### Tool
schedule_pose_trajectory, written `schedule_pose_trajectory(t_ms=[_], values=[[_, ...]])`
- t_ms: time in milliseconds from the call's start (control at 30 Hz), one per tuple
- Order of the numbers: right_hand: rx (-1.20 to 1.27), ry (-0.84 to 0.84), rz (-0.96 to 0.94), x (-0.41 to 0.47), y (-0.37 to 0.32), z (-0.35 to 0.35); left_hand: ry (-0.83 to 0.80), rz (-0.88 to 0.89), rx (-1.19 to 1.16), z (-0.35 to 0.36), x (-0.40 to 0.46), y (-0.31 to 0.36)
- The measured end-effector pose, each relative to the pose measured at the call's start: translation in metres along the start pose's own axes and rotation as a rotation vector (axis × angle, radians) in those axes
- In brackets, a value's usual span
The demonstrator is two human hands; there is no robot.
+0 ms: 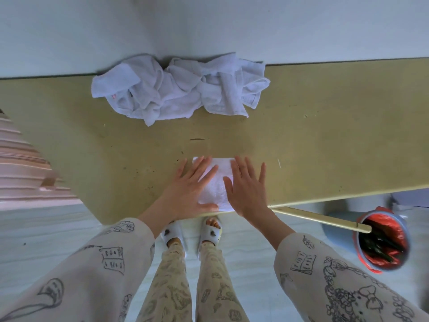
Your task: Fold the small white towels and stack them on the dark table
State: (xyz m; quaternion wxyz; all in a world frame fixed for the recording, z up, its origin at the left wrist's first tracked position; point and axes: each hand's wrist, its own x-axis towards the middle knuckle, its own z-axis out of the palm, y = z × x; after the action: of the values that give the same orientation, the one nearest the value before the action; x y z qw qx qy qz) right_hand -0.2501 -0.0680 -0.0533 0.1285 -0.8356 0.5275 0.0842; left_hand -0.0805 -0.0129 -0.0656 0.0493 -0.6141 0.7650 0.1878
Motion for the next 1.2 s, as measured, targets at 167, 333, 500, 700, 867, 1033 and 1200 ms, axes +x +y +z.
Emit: schedule_pose_trajectory(t_ms=[167, 333, 500, 700, 867, 1033, 1200], values=[[0.069, 0.058, -0.081, 0.030, -0.009, -0.023, 0.173, -0.161, -0.199, -0.007, -0.028, -0.003], [-0.043, -0.086, -0.164, 0.044, -0.019, -0.026, 0.293, -0.405, -0.431, -0.003, -0.065, -0.006], [-0.051, -0.216, -0.099, 0.048, -0.031, -0.030, 0.382, -0.583, -0.591, -0.008, -0.086, -0.004], [-0.007, -0.405, 0.022, 0.055, -0.039, -0.037, 0.354, -0.665, -0.693, -0.008, -0.122, -0.005], [-0.027, -0.429, -0.030, 0.056, -0.042, -0.046, 0.419, -0.758, -0.698, -0.017, -0.151, -0.011], [-0.013, -0.451, -0.215, 0.053, -0.047, -0.065, 0.515, -0.867, -0.729, -0.032, -0.160, 0.002], [-0.011, -0.438, -0.400, 0.040, -0.070, -0.101, 0.601, -0.944, -0.776, -0.046, -0.186, 0.040]])
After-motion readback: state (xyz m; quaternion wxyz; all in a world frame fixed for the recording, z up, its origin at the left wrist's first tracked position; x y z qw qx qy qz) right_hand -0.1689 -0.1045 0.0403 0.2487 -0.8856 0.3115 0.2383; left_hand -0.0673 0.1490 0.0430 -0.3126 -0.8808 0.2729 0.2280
